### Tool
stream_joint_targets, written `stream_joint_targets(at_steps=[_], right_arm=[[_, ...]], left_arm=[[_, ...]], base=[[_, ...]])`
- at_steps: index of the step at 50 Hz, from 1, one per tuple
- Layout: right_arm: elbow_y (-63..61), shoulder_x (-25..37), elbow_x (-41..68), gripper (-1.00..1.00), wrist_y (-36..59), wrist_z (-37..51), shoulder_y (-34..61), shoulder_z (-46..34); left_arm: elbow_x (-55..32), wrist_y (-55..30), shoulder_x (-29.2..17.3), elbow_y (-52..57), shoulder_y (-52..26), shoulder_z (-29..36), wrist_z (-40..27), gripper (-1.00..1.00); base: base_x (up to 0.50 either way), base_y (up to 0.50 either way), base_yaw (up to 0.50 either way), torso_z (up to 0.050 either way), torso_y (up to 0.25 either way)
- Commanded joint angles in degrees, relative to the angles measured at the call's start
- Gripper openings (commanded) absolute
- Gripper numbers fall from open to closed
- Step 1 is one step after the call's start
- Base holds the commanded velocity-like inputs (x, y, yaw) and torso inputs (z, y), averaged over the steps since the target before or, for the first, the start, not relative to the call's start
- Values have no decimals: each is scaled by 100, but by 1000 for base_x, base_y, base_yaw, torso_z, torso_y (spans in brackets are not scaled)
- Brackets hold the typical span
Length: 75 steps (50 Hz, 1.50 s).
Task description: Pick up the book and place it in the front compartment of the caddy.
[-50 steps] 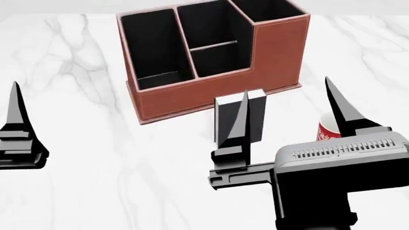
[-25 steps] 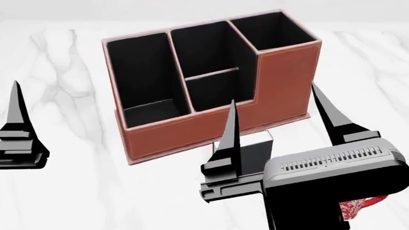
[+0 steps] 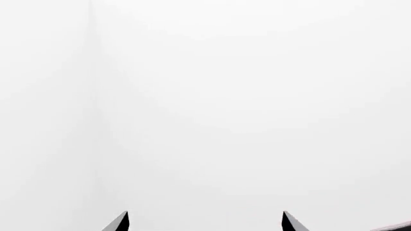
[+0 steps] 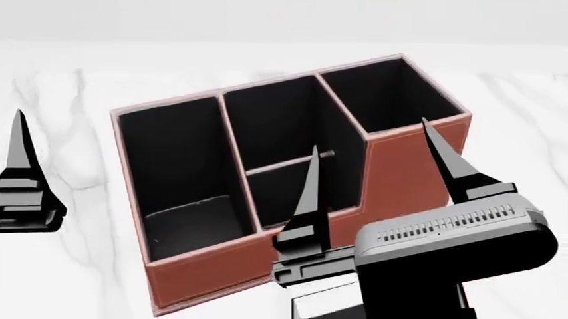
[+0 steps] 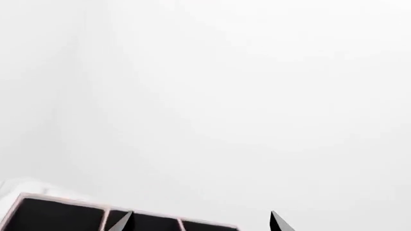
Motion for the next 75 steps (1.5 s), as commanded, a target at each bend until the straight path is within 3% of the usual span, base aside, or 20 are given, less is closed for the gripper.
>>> stream_joint_targets(at_steps=[1, 21, 45, 54, 68, 75], right_arm=[[-9, -49, -68, 100, 4, -79, -19, 70], [13, -16, -31, 100, -121, -17, -139, 61], [-330, 232, -148, 100, 318, 20, 188, 81], [-770, 723, 422, 100, 1659, -877, 1453, 385], [-381, 1631, 2243, 100, 3278, -3112, 3308, 1501], [-245, 2420, 2645, 100, 3519, -3895, 3598, 1237]], left_arm=[[-11, -21, 63, 28, -19, -125, 102, 100], [-70, 28, 21, 18, 34, -119, 35, 100], [-150, 39, -41, 14, 31, -155, -37, 100], [-172, 70, -57, -23, 43, -146, -61, 100], [-215, 1, -90, 66, 62, -139, -117, 100], [-228, 9, -106, 71, 77, -128, -138, 100]], base=[[500, 0, 0, 0, 0], [500, 0, 0, 0, 1], [0, 0, 0, 0, 1], [0, 0, 0, 0, 0], [0, 0, 0, 0, 0], [0, 0, 0, 0, 0]])
